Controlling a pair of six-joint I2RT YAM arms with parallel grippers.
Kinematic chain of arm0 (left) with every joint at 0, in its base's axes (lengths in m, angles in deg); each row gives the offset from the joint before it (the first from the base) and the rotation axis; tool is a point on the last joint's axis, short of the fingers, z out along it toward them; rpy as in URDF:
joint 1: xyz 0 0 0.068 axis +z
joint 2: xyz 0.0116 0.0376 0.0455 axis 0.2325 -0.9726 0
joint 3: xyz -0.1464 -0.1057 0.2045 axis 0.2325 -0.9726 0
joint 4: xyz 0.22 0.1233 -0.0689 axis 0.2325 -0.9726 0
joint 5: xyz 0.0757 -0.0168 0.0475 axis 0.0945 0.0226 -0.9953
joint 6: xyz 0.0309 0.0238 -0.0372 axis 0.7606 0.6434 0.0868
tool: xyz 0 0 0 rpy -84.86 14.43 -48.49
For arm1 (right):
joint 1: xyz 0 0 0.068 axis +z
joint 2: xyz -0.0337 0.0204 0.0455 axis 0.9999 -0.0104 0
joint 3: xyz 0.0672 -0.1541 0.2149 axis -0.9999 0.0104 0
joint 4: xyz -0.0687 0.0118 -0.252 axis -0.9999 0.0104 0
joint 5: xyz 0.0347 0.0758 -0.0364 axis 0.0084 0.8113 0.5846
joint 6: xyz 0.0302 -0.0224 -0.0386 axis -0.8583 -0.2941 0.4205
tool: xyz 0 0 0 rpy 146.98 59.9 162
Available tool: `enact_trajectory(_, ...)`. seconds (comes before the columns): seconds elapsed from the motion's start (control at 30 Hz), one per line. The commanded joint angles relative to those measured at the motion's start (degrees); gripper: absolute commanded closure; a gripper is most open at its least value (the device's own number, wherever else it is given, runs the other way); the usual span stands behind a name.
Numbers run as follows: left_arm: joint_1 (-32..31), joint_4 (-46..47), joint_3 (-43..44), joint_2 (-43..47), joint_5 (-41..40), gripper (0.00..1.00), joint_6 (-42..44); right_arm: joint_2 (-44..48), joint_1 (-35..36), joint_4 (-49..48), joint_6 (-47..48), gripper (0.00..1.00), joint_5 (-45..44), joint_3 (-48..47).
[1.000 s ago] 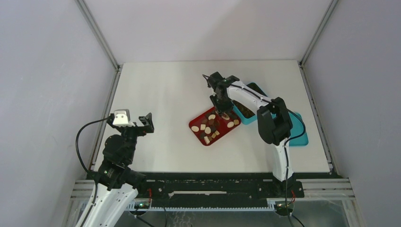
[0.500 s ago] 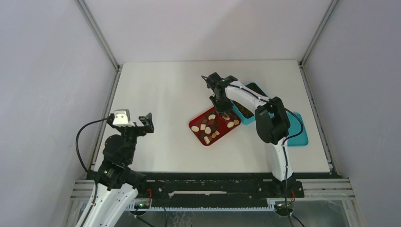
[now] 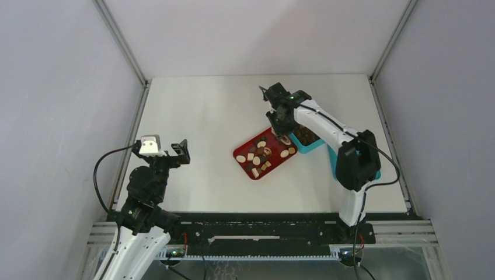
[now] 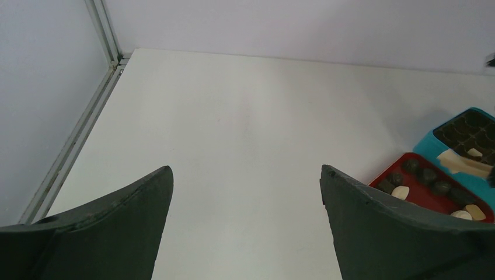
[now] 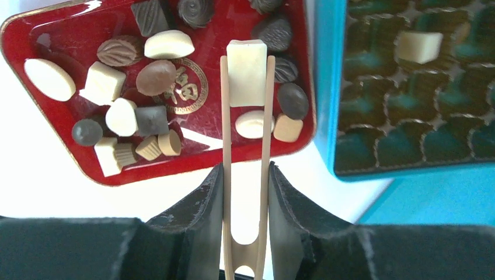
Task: Pack the chocolate
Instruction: Pick up the fake chocolate from the plate, then place the fake chocolate in the packing box.
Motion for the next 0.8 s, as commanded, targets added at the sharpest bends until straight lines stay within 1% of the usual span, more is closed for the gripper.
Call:
enact_trajectory(0.0,0.58,0.90,2.43,0.28,0.78,0.00,-0.59,7.02,-2.60,-1.43,0.18,0.96,-0.34,2.48)
enact_trajectory(0.17,0.58,0.90,2.40,0.15,0.89,0.00,-0.57,8.41,-6.59,-2.00,0.19,0.95,-1.00,4.79)
enact_trajectory(0.33,0.58,0.98,2.41,-0.13,1.14,0.00,-0.57,6.89,-10.03,-3.44,0.25,0.93,-0.92,5.60)
enact_trajectory(0.6,0.58,0.99,2.32,-0.19,0.98,0.00,-0.39,2.97,-11.57,-5.67,0.20,0.90,-0.46,4.70)
enact_trajectory(0.67,0.58,1.03,2.34,-0.26,0.93,0.00,-0.39,2.04,-11.85,-5.75,0.06,0.88,-0.37,4.12)
enact_trajectory(0.77,0.58,0.98,2.31,-0.28,0.98,0.00,-0.39,1.21,-12.15,-6.32,0.00,0.81,-0.07,3.70)
